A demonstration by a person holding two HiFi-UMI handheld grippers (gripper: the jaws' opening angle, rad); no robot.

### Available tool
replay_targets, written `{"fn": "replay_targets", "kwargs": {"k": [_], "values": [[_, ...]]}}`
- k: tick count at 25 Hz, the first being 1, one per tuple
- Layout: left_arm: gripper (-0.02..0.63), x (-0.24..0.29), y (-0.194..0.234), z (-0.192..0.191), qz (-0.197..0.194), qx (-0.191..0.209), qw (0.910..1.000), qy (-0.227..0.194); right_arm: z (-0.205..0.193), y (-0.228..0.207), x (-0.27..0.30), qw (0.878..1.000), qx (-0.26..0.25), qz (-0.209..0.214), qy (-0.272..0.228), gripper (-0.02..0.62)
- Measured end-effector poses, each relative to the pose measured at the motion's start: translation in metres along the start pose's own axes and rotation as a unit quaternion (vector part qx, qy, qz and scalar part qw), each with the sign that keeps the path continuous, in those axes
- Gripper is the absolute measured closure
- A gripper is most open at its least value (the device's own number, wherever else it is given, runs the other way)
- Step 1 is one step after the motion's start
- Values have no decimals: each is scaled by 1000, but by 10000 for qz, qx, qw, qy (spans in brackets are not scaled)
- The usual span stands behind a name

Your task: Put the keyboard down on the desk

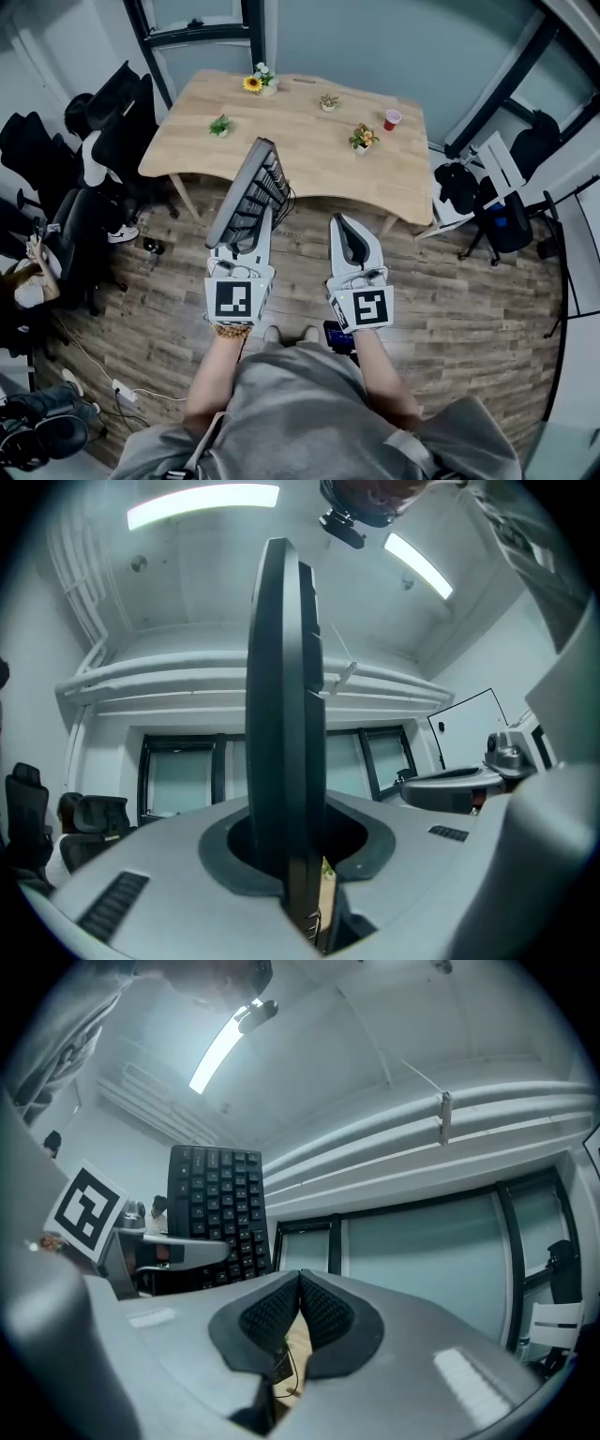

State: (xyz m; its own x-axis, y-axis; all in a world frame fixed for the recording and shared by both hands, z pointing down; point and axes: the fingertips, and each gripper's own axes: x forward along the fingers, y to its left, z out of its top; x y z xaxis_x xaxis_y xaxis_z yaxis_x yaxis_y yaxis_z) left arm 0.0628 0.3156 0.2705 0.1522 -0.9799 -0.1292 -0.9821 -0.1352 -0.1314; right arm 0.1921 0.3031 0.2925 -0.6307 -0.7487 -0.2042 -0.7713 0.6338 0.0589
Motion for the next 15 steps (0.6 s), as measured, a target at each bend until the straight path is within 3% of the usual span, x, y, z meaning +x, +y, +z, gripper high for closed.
{"fn": "replay_targets", "kwargs": {"k": [4,15], "values": [[512,8,-7,1,-21,-211,9998,-43,-16,-17,-1,9998,168,60,111,584],[512,20,-5,-3,238,-291,9993,-10,-58,-24,11,9965,430,529,484,584]]}}
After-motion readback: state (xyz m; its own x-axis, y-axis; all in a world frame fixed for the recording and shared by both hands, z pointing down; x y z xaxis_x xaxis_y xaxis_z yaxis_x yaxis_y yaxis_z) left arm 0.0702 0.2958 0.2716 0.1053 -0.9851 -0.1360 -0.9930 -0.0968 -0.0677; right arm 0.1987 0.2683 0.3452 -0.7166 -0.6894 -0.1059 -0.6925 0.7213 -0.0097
